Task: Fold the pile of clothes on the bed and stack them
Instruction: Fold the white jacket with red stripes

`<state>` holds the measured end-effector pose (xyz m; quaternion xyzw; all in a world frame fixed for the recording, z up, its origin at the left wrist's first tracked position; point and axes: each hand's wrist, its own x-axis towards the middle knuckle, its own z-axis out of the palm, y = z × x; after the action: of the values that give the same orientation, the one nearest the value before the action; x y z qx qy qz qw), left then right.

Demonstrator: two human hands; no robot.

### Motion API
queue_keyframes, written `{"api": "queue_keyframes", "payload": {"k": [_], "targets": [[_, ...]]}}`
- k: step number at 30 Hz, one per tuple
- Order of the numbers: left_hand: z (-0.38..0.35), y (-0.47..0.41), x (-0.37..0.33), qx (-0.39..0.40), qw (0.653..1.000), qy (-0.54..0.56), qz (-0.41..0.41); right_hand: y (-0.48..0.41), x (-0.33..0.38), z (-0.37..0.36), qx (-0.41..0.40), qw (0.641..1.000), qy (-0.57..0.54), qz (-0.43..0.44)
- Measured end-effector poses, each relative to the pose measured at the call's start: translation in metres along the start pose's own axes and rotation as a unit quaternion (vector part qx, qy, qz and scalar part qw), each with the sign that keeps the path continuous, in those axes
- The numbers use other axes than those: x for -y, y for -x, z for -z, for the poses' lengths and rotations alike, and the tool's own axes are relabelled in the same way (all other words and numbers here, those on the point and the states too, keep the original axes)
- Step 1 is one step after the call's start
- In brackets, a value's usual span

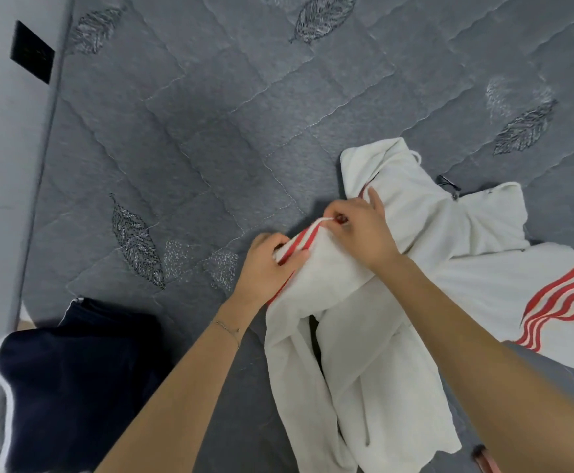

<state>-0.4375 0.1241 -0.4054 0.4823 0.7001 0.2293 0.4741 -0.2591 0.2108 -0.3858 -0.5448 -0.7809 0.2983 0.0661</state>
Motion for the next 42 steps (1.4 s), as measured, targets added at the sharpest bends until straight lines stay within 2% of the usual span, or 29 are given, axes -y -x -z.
{"api": "queue_keyframes", "payload": {"k": [3,6,9,12,14,16,18,21,23,25,27,30,35,38,40,42], "targets": [[0.006,-0.002,0.001,-0.006,1.000,-0.019,-0.003,-0.008,0.016,0.002,-0.063,0.993,-0.098,-0.013],[0.016,-0.004,-0.005,-0.066,0.997,0.038,0.033,-0.018,0.031,0.005,-0.071,0.994,-0.085,-0.007],[0.025,-0.007,-0.013,-0.074,0.987,0.129,0.057,-0.023,0.040,0.006,-0.017,1.000,-0.018,0.016],[0.032,-0.006,-0.020,-0.053,0.974,0.209,0.066,-0.026,0.060,0.002,0.077,0.993,0.006,0.085],[0.036,-0.006,-0.021,-0.056,0.970,0.223,0.083,-0.029,0.069,-0.003,0.100,0.990,0.003,0.104],[0.040,-0.003,-0.017,-0.053,0.970,0.208,0.110,-0.031,0.074,-0.003,0.096,0.991,-0.050,0.083],[0.043,0.005,-0.010,-0.020,0.972,0.182,0.145,-0.030,0.077,-0.003,0.081,0.990,-0.103,0.045],[0.046,0.028,0.004,0.134,0.955,0.175,0.197,-0.027,0.079,-0.007,0.031,0.991,-0.127,0.012],[0.048,0.043,0.014,0.203,0.937,0.170,0.230,-0.025,0.080,-0.008,0.008,0.993,-0.121,-0.003],[0.055,0.050,0.021,0.183,0.942,0.163,0.229,-0.023,0.082,-0.010,-0.004,0.996,-0.094,-0.006],[0.069,0.051,0.024,0.119,0.957,0.161,0.212,-0.022,0.085,-0.011,0.003,0.999,-0.039,0.000],[0.097,0.047,0.021,0.064,0.973,0.140,0.172,-0.019,0.098,-0.013,0.071,0.996,0.040,0.036],[0.130,0.041,0.006,0.066,0.984,0.131,0.100,-0.018,0.137,-0.022,0.190,0.978,-0.013,0.086],[0.141,0.039,0.007,0.084,0.972,0.189,0.115,-0.022,0.149,-0.020,0.171,0.977,-0.109,0.070],[0.144,0.040,0.014,0.107,0.944,0.263,0.170,-0.024,0.151,-0.017,0.140,0.976,-0.159,0.042],[0.141,0.043,0.024,0.143,0.926,0.286,0.203,-0.025,0.153,-0.017,0.113,0.978,-0.174,0.027]]}}
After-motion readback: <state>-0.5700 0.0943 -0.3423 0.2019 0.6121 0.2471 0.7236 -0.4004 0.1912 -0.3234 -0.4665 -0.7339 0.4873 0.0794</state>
